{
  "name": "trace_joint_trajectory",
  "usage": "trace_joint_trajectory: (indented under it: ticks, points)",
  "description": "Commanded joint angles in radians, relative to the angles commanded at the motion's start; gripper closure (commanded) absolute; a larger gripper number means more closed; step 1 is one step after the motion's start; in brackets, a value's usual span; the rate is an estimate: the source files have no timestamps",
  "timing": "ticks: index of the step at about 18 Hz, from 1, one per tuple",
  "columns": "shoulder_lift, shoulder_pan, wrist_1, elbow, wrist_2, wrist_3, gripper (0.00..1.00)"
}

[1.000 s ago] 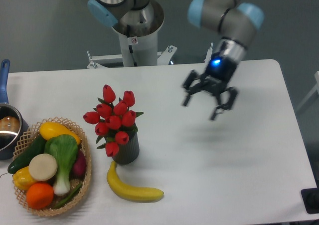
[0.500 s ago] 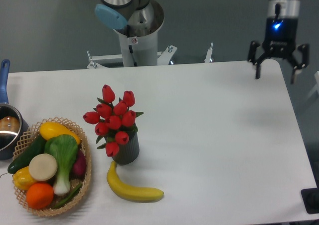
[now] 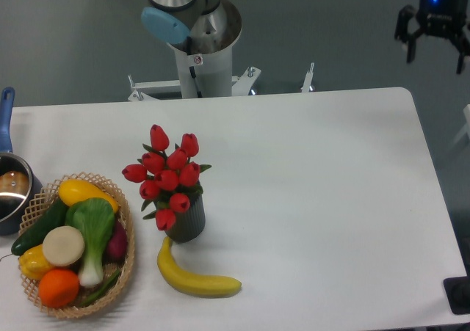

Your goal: Insert the flowers into the vase

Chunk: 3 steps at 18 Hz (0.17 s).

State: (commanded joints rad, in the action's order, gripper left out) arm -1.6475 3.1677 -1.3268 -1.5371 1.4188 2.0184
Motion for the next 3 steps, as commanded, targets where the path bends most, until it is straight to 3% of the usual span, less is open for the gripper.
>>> trace_joint_trajectory:
  ticks: [3]
  points:
    - [0.008,-0.003,-0.009,-0.011,0.008,0.017,0.00]
